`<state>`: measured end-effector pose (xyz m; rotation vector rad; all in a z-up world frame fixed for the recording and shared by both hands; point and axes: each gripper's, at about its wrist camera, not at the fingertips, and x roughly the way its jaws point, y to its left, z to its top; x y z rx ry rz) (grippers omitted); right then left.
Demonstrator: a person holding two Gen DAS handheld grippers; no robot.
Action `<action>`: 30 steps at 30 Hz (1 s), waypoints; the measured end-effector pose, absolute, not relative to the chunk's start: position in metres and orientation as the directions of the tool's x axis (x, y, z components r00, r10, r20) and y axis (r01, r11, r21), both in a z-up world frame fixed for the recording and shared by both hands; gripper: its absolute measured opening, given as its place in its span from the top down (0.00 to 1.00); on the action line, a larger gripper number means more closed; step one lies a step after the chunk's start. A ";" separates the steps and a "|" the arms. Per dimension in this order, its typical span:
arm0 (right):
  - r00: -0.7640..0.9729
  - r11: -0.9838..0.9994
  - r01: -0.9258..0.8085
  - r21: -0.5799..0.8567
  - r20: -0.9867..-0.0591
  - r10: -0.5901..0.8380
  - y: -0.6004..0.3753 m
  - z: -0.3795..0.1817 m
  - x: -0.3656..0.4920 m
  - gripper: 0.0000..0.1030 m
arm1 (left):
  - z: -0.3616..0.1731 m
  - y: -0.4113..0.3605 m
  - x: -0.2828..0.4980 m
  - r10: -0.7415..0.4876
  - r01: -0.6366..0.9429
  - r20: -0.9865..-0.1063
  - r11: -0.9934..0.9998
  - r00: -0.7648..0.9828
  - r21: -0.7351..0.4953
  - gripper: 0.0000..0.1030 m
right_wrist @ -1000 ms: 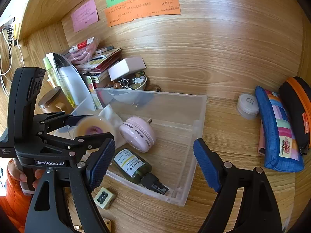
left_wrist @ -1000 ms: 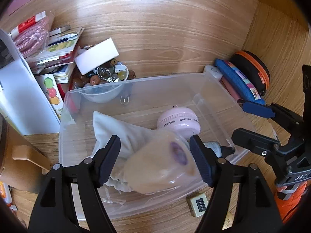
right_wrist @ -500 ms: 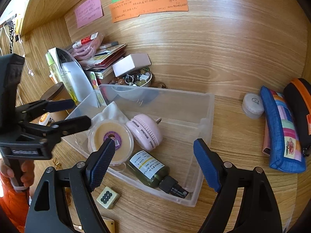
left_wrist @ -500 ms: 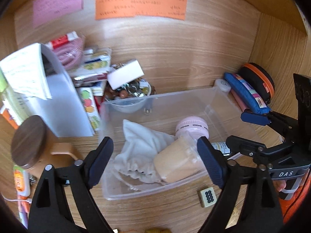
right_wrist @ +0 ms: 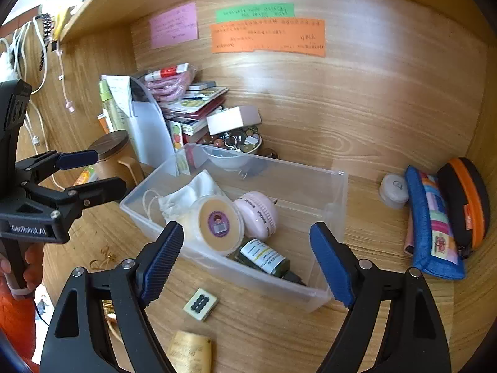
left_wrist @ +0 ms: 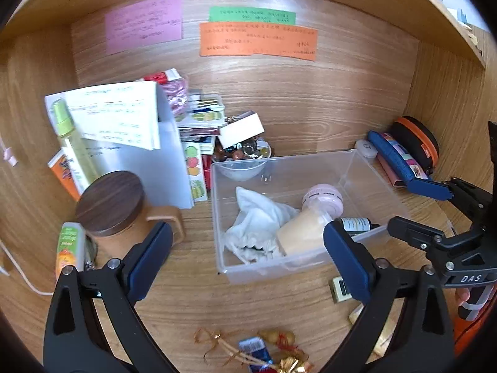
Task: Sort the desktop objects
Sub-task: 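Move the left gripper to the red velvet pouch while the right moves to the yellow tube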
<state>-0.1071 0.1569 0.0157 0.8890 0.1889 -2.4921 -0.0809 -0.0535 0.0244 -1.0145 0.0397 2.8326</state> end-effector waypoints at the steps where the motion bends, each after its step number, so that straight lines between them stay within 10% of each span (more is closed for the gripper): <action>1: -0.674 -0.872 0.488 0.028 -0.623 -0.397 0.156 0.017 -0.103 0.20 | 0.025 -0.055 -0.078 0.112 -0.131 -0.632 -0.991 -0.766 -0.017 0.04; 30: -0.652 -0.883 0.466 0.051 -0.655 -0.381 0.161 -0.014 -0.021 0.18 | -0.034 -0.060 0.000 0.104 -0.143 -0.716 -0.990 -0.690 -0.007 0.02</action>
